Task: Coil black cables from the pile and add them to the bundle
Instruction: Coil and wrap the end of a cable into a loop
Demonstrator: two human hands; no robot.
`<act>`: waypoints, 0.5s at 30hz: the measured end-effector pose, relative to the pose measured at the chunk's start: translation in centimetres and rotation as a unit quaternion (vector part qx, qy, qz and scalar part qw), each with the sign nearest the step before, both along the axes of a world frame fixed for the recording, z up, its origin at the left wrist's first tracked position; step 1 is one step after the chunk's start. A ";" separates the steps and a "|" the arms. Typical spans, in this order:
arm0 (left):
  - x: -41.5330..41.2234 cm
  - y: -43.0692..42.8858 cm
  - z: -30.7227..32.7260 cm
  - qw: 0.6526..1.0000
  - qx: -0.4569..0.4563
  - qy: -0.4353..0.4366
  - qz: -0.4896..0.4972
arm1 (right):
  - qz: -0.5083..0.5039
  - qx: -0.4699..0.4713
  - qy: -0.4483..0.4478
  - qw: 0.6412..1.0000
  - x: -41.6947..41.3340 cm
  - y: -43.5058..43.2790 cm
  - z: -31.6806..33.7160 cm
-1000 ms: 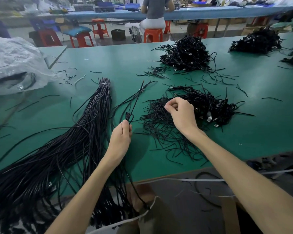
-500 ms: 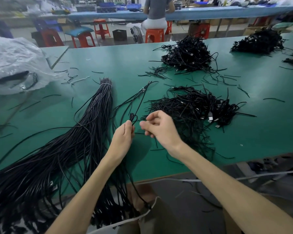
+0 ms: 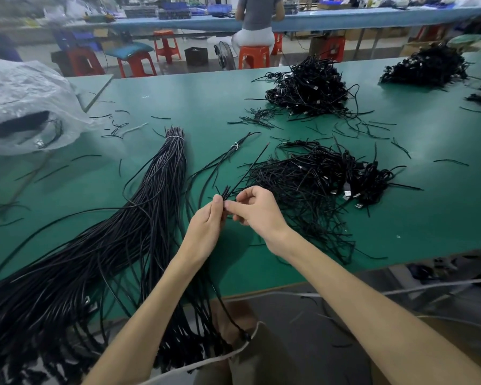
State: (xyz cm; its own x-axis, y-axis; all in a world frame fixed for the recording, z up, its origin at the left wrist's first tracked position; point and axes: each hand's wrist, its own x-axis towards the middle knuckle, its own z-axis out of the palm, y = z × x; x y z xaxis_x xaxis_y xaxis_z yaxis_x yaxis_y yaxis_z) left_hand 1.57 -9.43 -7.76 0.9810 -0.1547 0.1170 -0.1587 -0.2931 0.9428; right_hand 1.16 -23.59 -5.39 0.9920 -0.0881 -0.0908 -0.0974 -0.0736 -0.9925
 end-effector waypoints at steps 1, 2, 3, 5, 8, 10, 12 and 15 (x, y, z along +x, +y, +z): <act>0.0 0.0 0.0 1.000 0.007 -0.007 0.004 | 0.001 -0.003 0.000 1.000 0.0 0.0 0.0; 0.0 0.0 0.0 1.000 0.018 -0.015 0.007 | 0.002 -0.005 0.002 1.000 0.0 0.0 0.1; 0.0 -0.1 0.0 0.999 0.029 -0.022 0.010 | 0.003 -0.006 0.005 1.000 0.0 0.0 0.1; 0.0 -0.2 0.2 0.999 0.037 -0.029 0.012 | 0.003 0.000 0.010 1.000 0.0 0.1 0.1; -0.2 -0.2 0.2 0.999 0.024 -0.026 0.025 | 0.002 0.008 0.007 1.000 -0.2 0.2 0.0; -0.2 -0.1 0.1 0.999 0.001 -0.013 0.032 | 0.006 0.019 0.004 1.000 -0.4 0.3 -0.1; -0.1 0.0 0.0 0.999 -0.016 -0.002 0.032 | 0.010 0.043 0.003 0.999 -0.7 0.4 -0.3; 0.1 0.1 -0.2 0.999 -0.031 0.008 0.030 | 0.024 0.072 0.002 0.997 -1.1 0.3 -0.5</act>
